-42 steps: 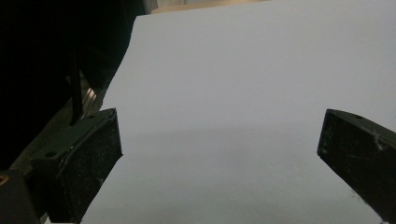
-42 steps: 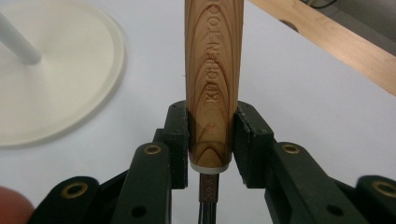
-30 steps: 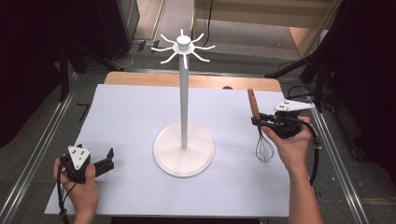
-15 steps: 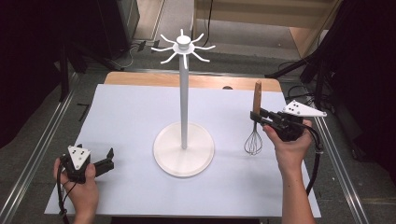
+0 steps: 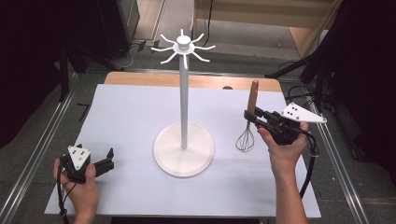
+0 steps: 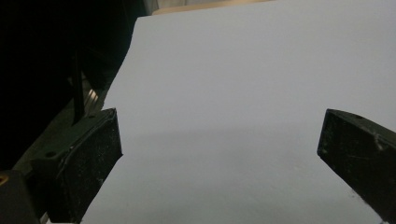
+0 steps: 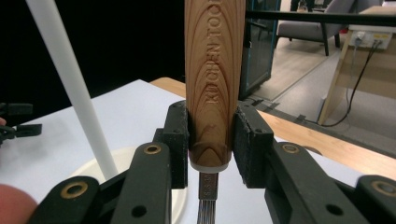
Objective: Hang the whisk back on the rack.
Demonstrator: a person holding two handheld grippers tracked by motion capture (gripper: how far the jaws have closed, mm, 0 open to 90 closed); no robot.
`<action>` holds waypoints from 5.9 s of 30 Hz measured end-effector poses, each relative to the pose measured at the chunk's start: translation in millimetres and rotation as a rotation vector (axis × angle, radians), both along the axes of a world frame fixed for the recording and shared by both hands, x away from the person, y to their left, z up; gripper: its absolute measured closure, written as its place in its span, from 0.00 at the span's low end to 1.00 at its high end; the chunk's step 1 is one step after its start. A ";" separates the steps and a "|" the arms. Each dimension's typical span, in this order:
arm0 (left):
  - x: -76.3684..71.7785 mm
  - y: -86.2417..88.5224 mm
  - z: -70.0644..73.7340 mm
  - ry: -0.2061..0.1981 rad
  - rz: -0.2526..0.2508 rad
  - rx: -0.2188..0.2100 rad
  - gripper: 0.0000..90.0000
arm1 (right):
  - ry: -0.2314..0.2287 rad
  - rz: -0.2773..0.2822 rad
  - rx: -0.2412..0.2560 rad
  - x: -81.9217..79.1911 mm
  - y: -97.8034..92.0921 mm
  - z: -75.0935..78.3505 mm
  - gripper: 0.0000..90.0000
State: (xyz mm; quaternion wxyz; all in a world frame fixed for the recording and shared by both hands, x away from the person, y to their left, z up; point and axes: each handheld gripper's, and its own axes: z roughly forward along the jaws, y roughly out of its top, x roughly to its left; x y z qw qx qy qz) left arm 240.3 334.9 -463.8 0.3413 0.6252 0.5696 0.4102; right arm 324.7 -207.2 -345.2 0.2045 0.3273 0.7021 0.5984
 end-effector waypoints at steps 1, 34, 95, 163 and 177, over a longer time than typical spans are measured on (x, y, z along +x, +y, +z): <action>0.0 0.3 0.0 -0.001 0.000 0.000 0.00 | -0.004 0.001 0.002 -1.0 2.0 1.0 0.79; -0.2 0.6 0.1 0.000 -0.002 -0.001 0.00 | -0.152 0.079 0.107 -29.8 47.8 44.4 0.79; 1.0 -0.4 -0.2 0.008 0.000 0.006 0.00 | -0.212 0.159 0.117 -32.4 106.1 88.3 0.79; 1.0 -0.5 0.0 0.013 -0.003 0.010 0.00 | -0.253 0.159 0.096 -24.7 125.7 79.6 0.66; 1.1 -0.1 -0.2 0.007 -0.001 0.003 0.00 | -0.235 0.082 0.080 -33.6 110.0 71.8 0.15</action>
